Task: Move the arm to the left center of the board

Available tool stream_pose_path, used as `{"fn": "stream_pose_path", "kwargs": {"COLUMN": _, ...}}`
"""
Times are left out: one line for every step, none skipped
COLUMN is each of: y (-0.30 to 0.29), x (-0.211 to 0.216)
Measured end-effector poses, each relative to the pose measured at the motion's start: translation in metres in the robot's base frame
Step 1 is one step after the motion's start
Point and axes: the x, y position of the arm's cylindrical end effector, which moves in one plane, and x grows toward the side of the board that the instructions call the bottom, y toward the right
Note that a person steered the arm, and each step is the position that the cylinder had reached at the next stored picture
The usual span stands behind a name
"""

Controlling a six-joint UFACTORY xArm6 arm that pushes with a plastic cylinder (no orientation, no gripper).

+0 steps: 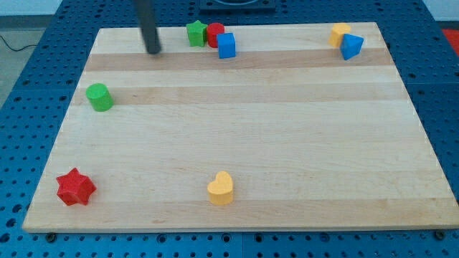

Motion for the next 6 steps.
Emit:
{"fn": "stream_pose_path", "kwargs": {"y": -0.096, "x": 0.013}}
{"fn": "stream_pose_path", "kwargs": {"y": -0.104, "x": 0.018}}
{"fn": "stream_pose_path", "kwargs": {"y": -0.105, "x": 0.031}}
{"fn": "stream_pose_path", "kwargs": {"y": -0.105, "x": 0.04}}
{"fn": "stream_pose_path", "kwargs": {"y": -0.105, "x": 0.049}}
{"fn": "stream_pose_path", "kwargs": {"y": -0.104, "x": 0.086}}
